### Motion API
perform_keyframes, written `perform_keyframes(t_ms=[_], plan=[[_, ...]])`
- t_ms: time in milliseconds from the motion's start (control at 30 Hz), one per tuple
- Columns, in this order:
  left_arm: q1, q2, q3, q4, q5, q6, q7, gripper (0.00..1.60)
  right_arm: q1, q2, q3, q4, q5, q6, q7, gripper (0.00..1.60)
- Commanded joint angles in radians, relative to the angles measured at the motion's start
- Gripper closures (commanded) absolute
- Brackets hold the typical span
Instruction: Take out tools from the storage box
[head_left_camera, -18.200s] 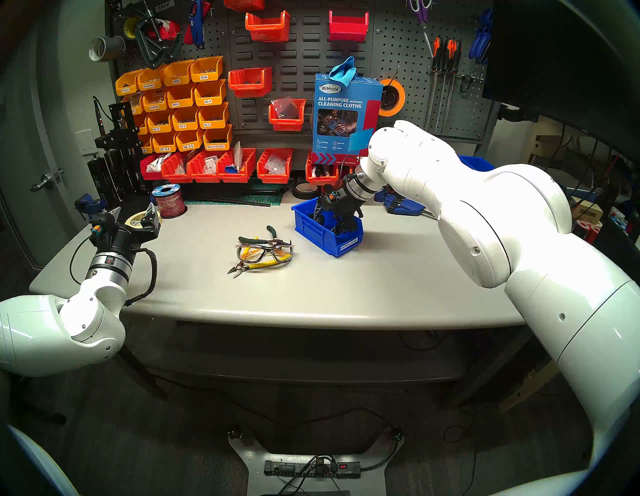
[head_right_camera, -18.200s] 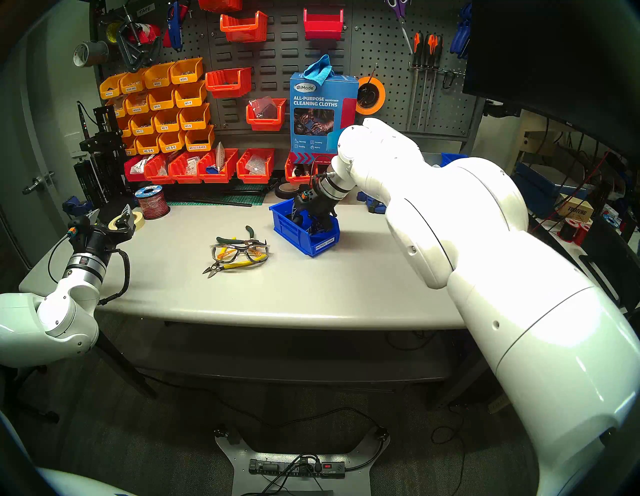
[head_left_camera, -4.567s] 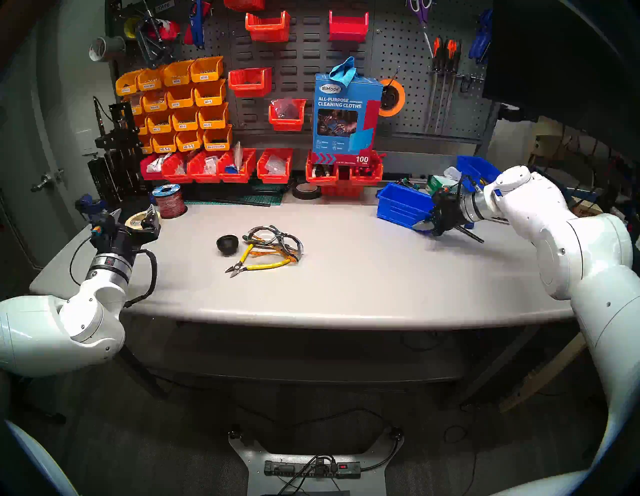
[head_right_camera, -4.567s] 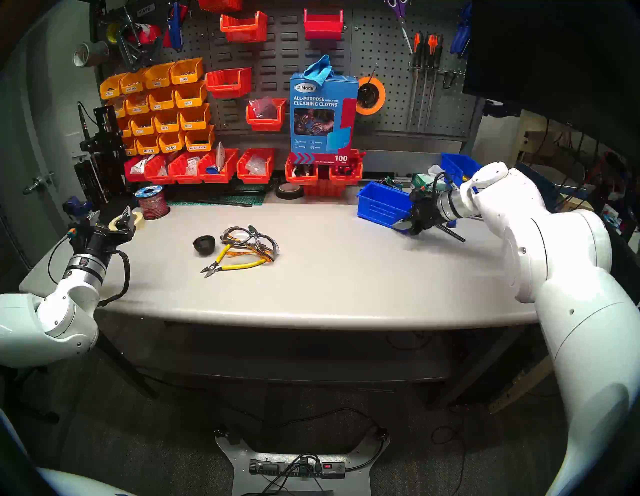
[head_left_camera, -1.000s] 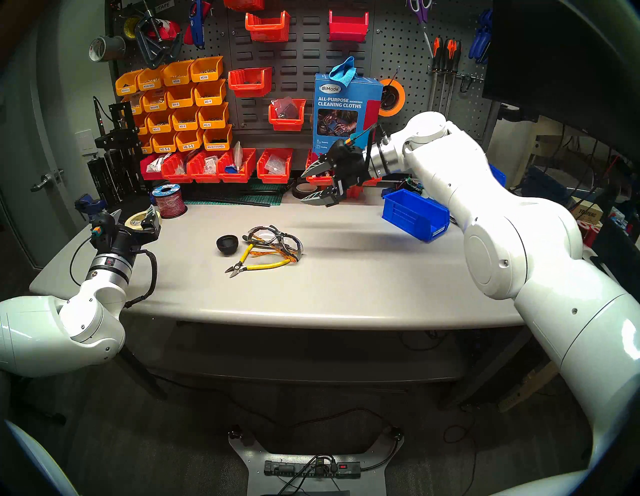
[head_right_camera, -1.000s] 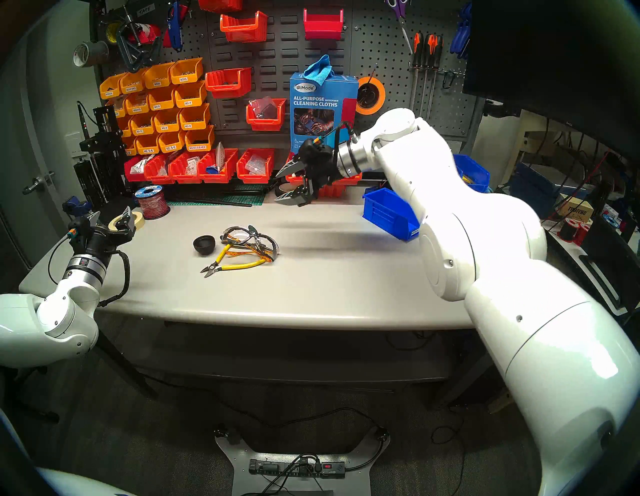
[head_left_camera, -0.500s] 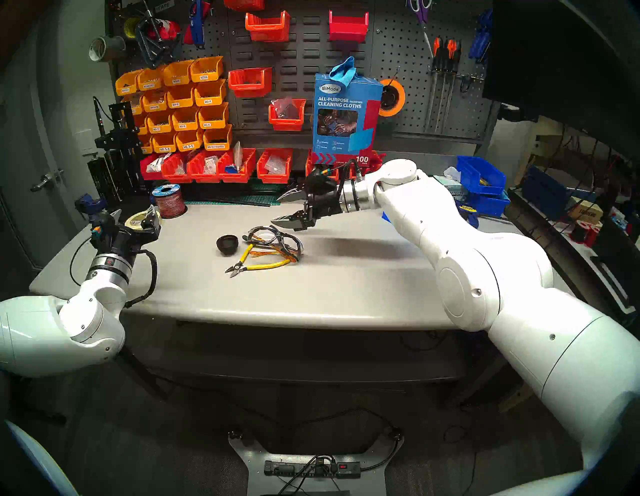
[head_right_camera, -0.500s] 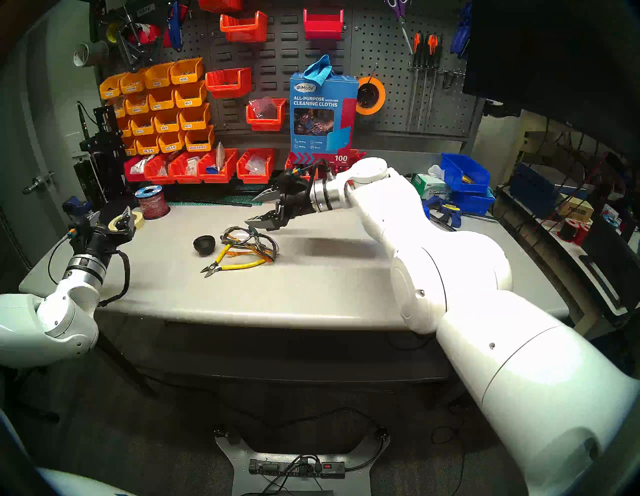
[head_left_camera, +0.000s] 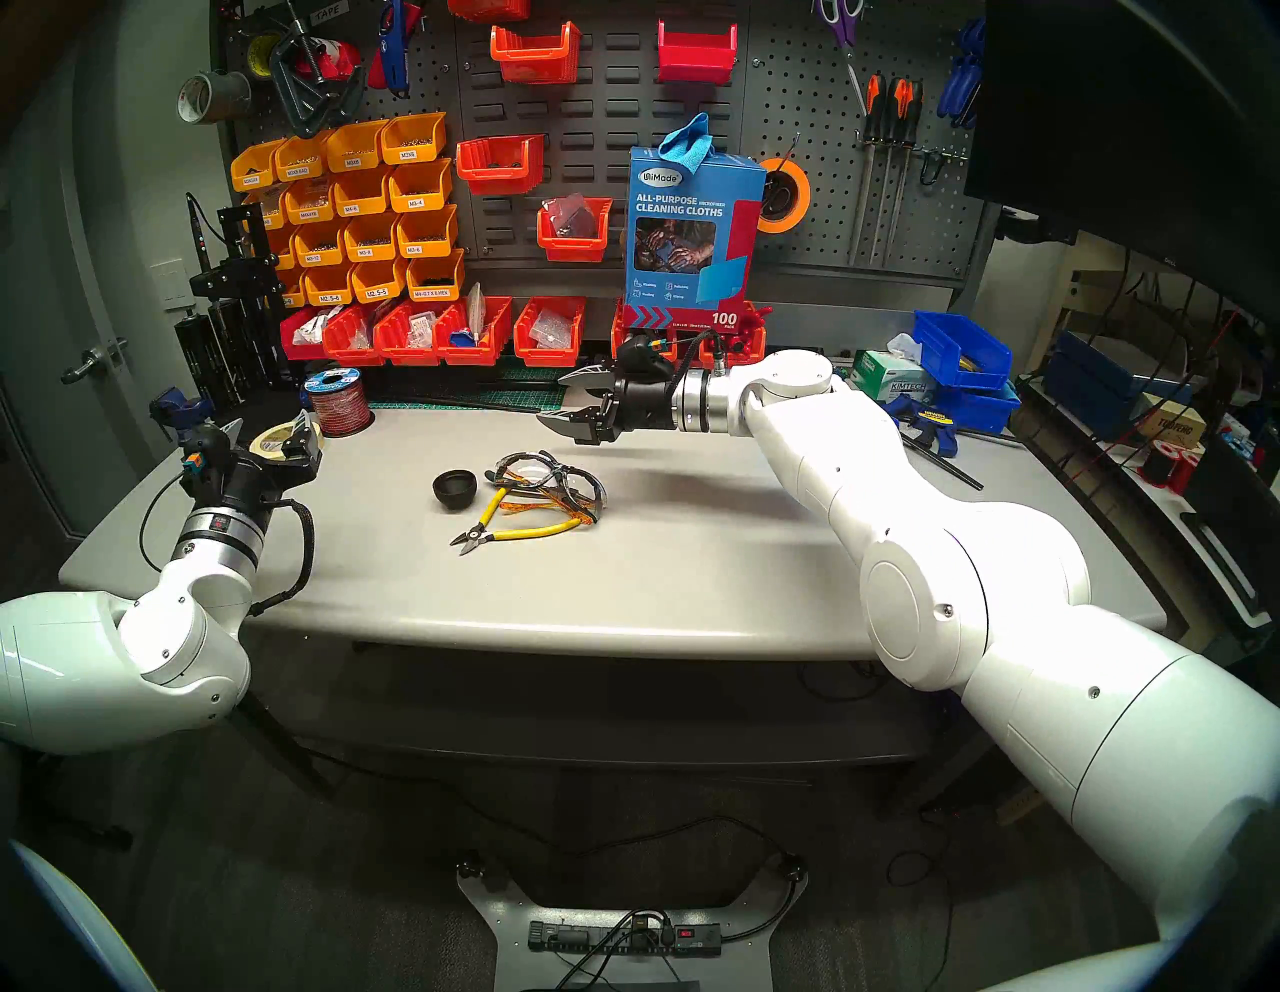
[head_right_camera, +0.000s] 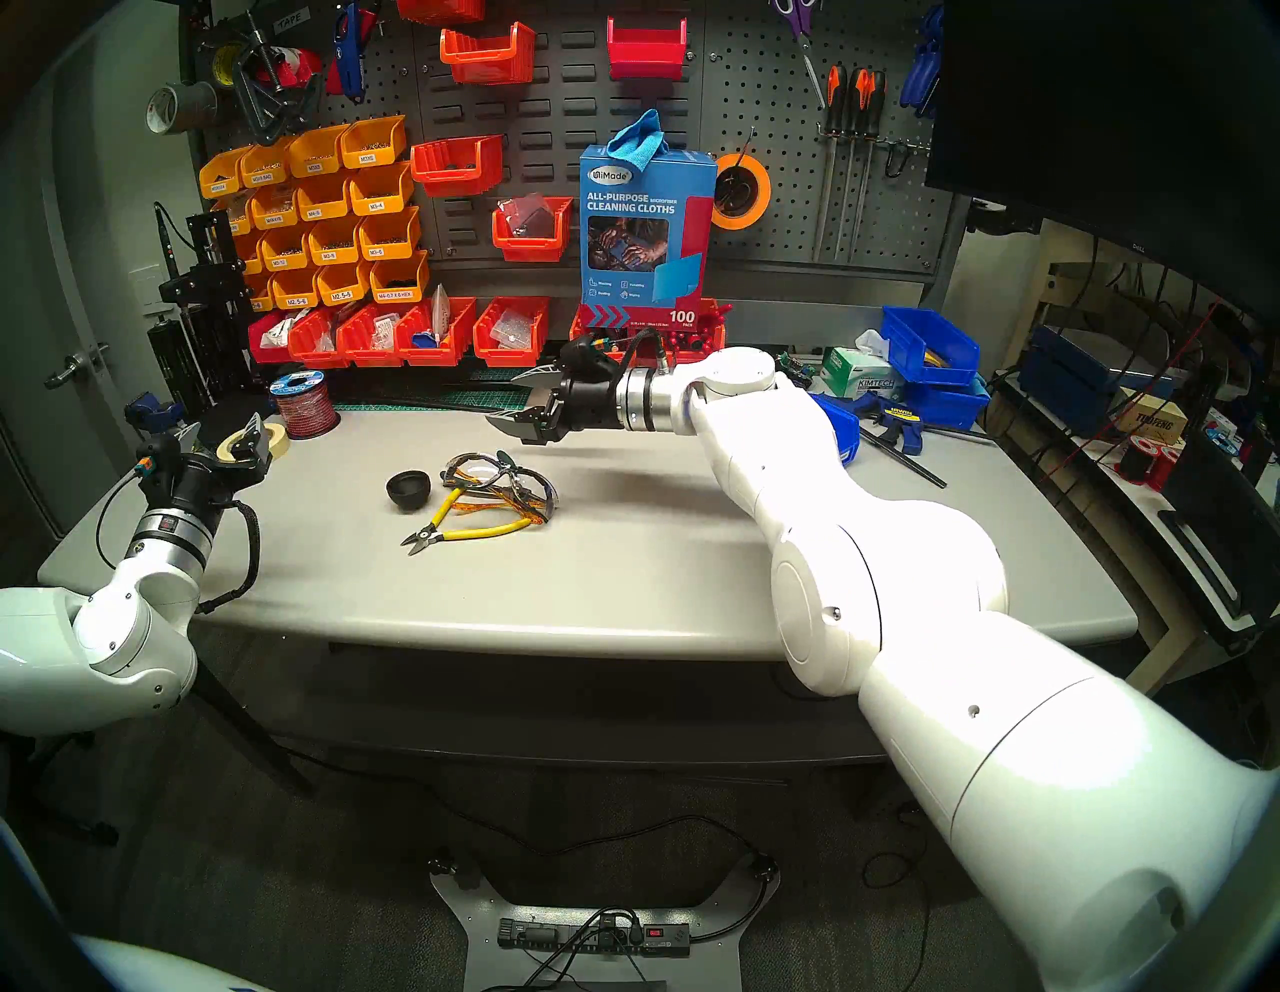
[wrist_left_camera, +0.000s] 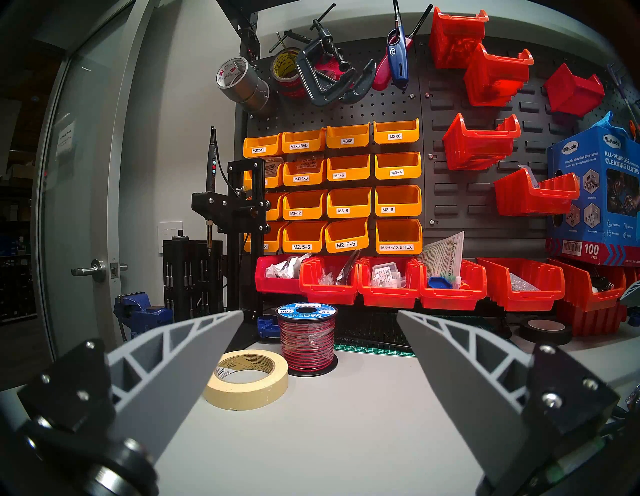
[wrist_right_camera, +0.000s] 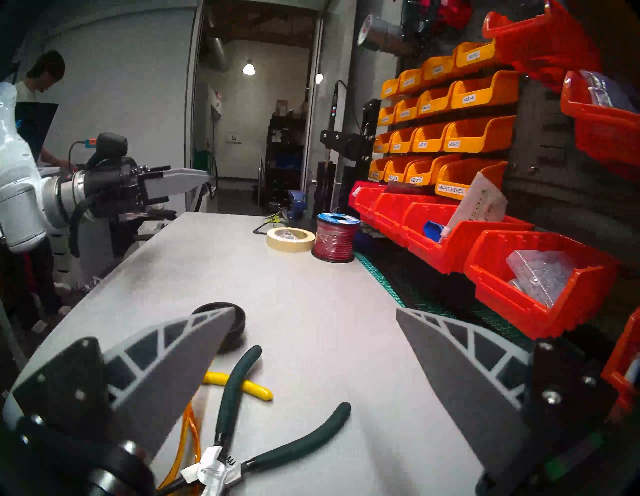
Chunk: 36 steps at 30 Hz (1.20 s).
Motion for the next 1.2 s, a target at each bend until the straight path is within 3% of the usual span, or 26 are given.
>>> perform_keyframes(t_ms=[0,400,1167], plan=[[-0.009,-0.002,-0.009,0.001,0.002,-0.002,0.0,0.0,-0.034,0.029,0.043,-0.029,0.023,-0.019,-0.072,0.0],[-0.009,-0.002,-0.009,0.001,0.002,-0.002,0.0,0.0,-0.104,0.046,0.097,-0.057,0.042,-0.055,-0.185,0.0],[-0.01,-0.002,-0.009,0.001,0.002,-0.002,-0.001,0.0,-0.218,0.01,0.166,-0.164,0.062,-0.143,-0.373,0.0]])
